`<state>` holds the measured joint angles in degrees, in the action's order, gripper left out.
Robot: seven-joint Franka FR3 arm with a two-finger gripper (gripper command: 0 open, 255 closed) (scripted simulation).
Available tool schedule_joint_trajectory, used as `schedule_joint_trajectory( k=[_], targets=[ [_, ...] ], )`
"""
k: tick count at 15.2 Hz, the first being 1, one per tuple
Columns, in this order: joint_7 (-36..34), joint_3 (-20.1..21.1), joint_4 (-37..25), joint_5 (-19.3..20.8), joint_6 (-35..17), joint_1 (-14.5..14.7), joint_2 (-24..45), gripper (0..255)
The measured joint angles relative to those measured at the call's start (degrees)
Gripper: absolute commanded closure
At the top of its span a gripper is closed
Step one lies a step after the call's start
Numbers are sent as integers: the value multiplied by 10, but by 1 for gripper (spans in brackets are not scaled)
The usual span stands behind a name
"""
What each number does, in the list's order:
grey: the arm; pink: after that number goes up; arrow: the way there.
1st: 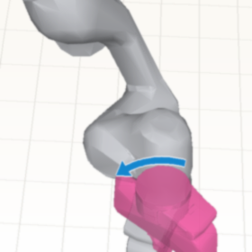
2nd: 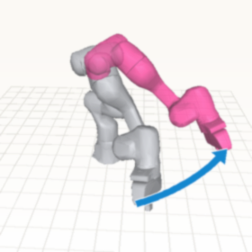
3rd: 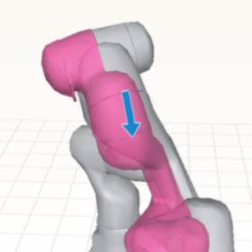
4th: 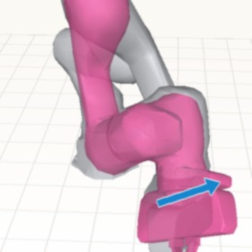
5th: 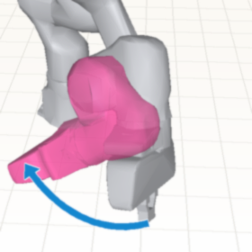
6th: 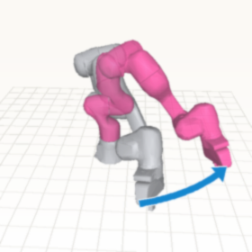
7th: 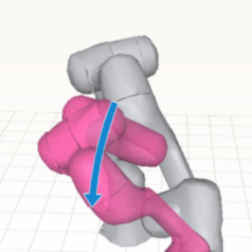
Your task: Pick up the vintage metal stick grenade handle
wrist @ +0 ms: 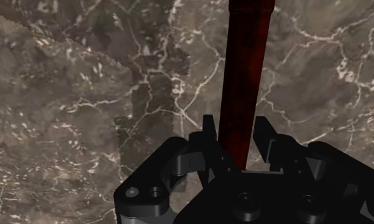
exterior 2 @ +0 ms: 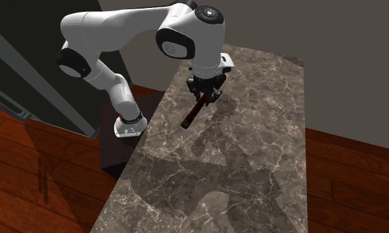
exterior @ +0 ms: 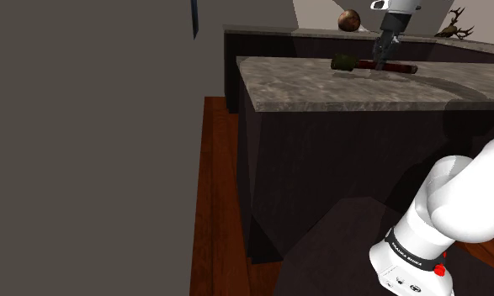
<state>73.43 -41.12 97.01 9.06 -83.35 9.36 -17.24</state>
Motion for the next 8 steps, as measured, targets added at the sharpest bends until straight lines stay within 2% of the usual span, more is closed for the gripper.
schedule_joint_trajectory(
  k=[8],
  targets=[
    [17,-13,-89,-20,60,6,36,255]
  ],
)
